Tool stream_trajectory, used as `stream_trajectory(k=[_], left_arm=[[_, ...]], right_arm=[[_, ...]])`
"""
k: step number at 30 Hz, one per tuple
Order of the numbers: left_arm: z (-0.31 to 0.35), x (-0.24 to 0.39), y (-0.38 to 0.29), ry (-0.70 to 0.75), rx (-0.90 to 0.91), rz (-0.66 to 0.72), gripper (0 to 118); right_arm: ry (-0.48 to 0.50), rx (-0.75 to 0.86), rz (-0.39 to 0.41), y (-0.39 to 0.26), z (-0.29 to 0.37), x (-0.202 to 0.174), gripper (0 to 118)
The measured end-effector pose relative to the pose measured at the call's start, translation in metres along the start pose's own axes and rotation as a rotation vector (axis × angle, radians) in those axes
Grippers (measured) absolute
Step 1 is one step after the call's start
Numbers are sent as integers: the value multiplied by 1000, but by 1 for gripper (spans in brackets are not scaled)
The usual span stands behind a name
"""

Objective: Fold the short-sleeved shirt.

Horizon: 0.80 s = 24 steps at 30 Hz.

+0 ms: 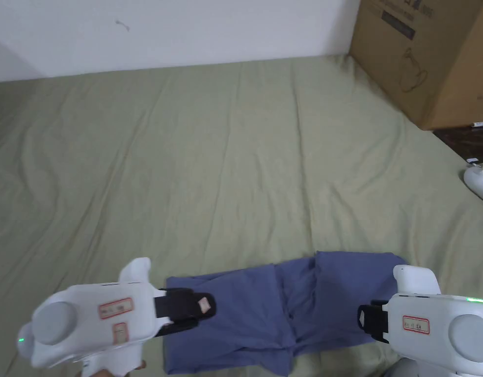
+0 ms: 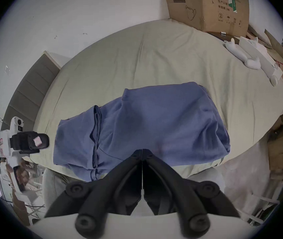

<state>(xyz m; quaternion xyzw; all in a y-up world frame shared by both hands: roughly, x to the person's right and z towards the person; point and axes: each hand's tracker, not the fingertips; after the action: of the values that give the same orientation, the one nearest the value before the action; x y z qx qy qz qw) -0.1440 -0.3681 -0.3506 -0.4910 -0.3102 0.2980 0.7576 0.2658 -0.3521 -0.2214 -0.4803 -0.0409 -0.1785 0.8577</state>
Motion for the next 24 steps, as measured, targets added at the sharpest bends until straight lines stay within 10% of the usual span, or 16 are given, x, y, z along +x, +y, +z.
stream_trajectory(k=[5,7,9,11,20,21,22,24], left_arm=[[34,-45,3,133,61,44,1],[32,-59,-1,133,88,76,32],[20,-68,-5,143,80,107,93],[4,-77,-7,98,19,145,106],[-42,-93,8,-160,-19,340,103],[-46,-97,9,-167,-36,334,73],[-53,-95,9,-111,-58,329,12],[-62,-93,-2,126,-95,223,7]], right_arm=[[19,-13,35,3,-10,-22,0],[24,-19,57,6,-16,-33,0],[32,-24,67,8,-20,-43,0],[44,-29,84,11,-22,-54,0],[-30,-40,214,19,-33,-76,0],[-26,-43,211,20,-34,-75,0],[-14,-48,197,21,-35,-75,0],[14,-56,164,25,-36,-72,0]])
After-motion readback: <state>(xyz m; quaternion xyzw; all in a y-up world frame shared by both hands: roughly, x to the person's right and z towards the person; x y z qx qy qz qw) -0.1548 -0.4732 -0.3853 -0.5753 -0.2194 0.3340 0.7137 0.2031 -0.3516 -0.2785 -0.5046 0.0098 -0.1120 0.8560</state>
